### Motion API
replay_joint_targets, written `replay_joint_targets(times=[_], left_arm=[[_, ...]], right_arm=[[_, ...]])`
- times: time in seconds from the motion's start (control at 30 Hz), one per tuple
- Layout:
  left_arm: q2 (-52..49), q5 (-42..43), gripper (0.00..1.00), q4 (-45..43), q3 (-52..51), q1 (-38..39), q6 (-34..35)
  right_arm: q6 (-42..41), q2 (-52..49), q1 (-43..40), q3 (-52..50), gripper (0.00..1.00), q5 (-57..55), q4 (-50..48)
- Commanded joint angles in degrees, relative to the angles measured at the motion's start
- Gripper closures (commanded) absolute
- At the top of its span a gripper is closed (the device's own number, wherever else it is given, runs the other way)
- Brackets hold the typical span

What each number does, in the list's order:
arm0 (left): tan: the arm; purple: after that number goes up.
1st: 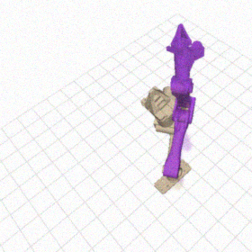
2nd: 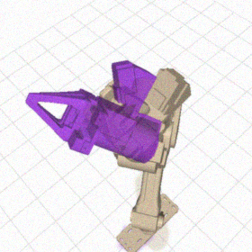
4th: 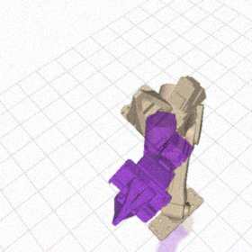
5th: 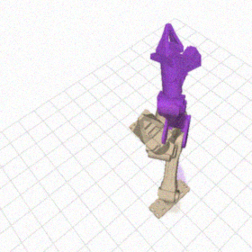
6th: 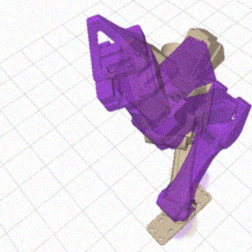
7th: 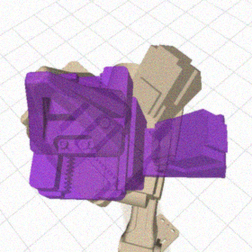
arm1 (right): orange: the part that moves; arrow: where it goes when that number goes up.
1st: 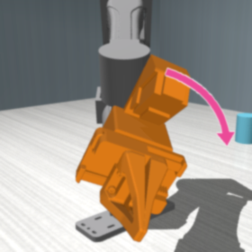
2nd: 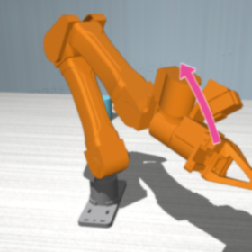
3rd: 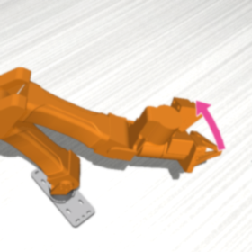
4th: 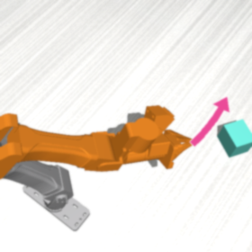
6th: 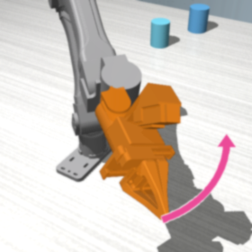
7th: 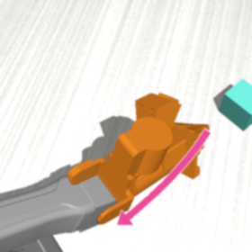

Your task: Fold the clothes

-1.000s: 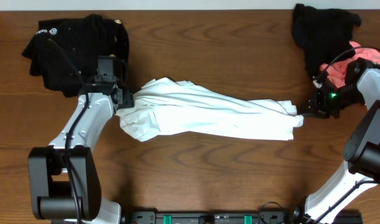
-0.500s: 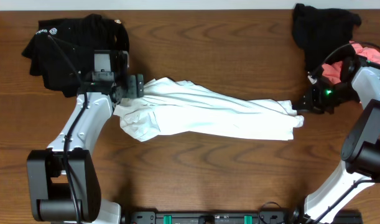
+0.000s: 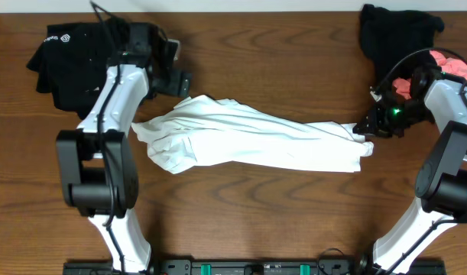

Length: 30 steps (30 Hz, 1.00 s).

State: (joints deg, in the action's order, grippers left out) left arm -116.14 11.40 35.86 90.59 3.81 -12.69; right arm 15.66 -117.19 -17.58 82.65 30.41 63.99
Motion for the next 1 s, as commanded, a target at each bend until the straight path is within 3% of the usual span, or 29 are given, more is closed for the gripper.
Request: replay_joint_targets(times=[0.0, 0.37, 0.67, 0.9, 0.97], left_arm=[[-1.97, 4.28, 0.07, 0.79, 2.51, 1.77, -4.37], [-4.90, 6.12, 0.07, 1.62, 2.51, 5.16, -9.20], [-8.87, 6.16, 0.09, 0.90, 2.49, 5.29, -9.35], [-9.05, 6.19, 0.33, 0.96, 2.29, 5.53, -9.35], [-9.27, 6.19, 0.56, 0.96, 2.23, 5.81, -9.35]], right_arm=[[0.57, 0.70, 0.74, -0.15, 0.85, 1.09, 0.04], [0.39, 0.70, 0.79, -0.15, 0.85, 1.11, 0.07], [0.42, 0.70, 0.79, -0.15, 0.85, 1.07, 0.07], [0.42, 0.70, 0.79, -0.15, 0.85, 1.09, -0.17], [0.42, 0.70, 0.79, -0.15, 0.85, 1.09, -0.17]])
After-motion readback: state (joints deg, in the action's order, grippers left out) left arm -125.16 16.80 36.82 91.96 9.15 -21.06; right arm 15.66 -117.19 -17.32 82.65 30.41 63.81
